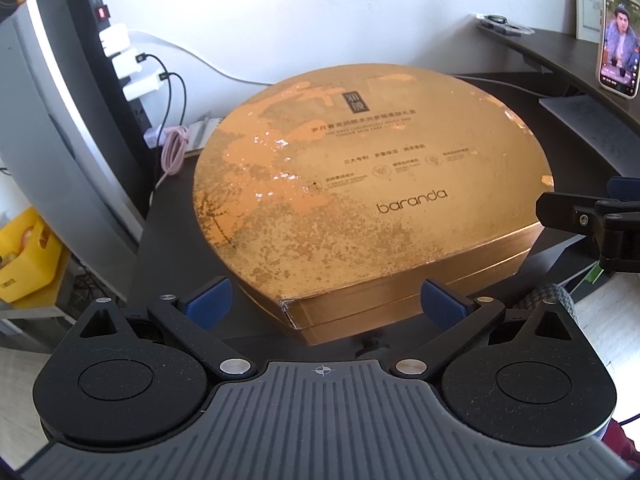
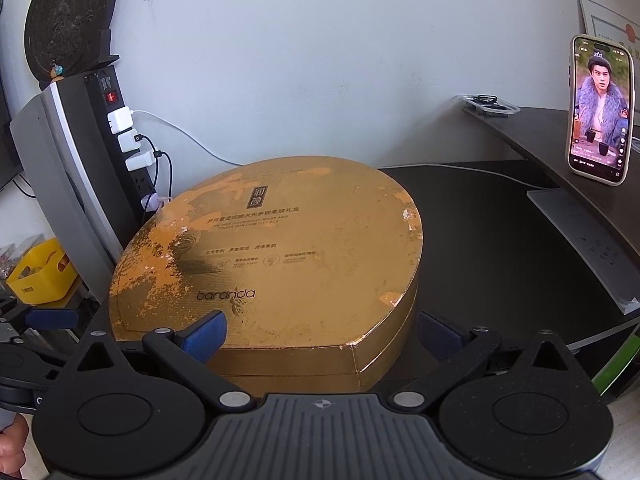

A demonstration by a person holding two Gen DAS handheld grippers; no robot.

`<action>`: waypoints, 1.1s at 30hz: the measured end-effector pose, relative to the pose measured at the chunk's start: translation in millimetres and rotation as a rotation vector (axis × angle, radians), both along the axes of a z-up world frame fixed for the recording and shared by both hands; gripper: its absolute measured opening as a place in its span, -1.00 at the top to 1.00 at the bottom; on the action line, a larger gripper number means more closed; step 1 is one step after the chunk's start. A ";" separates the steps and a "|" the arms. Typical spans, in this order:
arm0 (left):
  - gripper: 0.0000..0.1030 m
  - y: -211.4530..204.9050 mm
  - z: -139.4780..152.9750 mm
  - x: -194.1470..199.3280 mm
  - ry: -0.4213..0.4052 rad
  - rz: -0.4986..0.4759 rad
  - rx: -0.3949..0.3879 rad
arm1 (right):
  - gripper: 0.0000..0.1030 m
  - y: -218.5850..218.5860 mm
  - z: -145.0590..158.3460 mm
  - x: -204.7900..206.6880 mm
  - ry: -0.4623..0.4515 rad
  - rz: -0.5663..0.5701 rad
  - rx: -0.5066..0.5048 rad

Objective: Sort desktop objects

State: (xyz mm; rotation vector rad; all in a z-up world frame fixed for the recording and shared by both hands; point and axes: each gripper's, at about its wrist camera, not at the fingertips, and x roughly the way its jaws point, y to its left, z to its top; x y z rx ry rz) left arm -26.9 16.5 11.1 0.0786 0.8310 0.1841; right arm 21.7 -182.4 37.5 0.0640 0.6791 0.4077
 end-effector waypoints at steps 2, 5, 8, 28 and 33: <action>-1.00 0.2 -0.1 0.3 0.001 0.000 0.000 | -0.98 -0.5 -0.2 0.6 0.000 0.001 0.000; -1.00 -0.2 -0.5 0.9 0.003 0.000 0.000 | -0.98 -1.1 -0.6 1.2 0.002 0.000 0.001; -1.00 -0.4 -1.2 1.3 0.005 0.000 -0.001 | -0.98 -1.6 -0.9 1.7 0.004 -0.001 0.003; -1.00 -1.1 -2.6 2.2 0.011 -0.002 -0.001 | -0.98 -2.2 -2.4 2.2 0.009 0.000 0.007; -1.00 -2.1 -2.5 2.0 0.011 -0.002 -0.001 | -0.98 -2.4 -2.8 2.5 0.010 -0.001 0.008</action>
